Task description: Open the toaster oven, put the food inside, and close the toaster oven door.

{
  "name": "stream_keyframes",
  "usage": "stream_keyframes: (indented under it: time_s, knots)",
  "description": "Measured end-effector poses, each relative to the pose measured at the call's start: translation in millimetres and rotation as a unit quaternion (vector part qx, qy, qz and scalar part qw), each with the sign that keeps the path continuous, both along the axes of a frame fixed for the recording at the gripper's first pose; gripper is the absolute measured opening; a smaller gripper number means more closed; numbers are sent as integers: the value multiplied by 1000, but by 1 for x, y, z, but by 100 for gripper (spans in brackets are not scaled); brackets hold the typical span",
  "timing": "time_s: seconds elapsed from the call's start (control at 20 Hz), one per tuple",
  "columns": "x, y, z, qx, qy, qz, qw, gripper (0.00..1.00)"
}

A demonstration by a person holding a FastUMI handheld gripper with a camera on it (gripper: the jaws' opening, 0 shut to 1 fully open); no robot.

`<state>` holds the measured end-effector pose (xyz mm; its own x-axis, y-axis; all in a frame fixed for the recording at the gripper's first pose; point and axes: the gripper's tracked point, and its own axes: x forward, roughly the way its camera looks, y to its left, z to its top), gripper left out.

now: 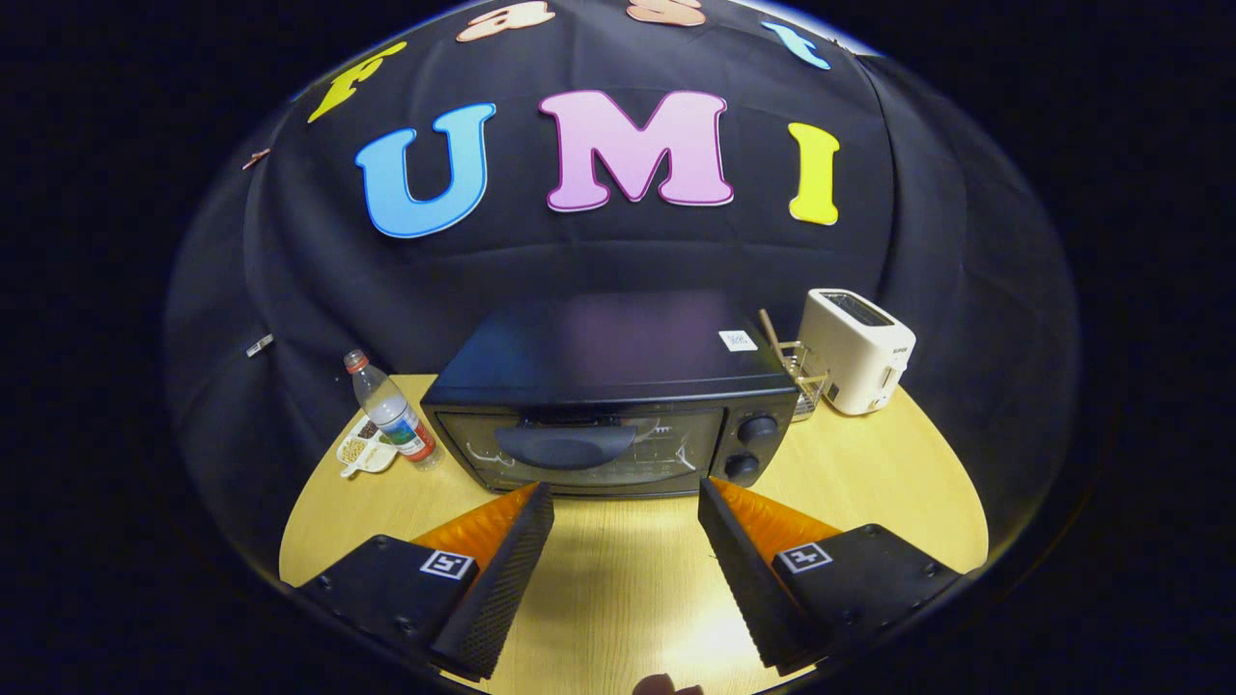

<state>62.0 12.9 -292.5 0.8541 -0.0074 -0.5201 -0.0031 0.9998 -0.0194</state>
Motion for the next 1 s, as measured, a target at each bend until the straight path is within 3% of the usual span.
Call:
stream_keyframes:
  time_s: [0.35,0.7,1.0]
  knots:
    - [-35,-22,97,-25,-98,5,995,98]
    - [-77,-46,208,-41,-194,-7,980,97]
    - [-111,-33,261,-36,-251,-3,967,97]
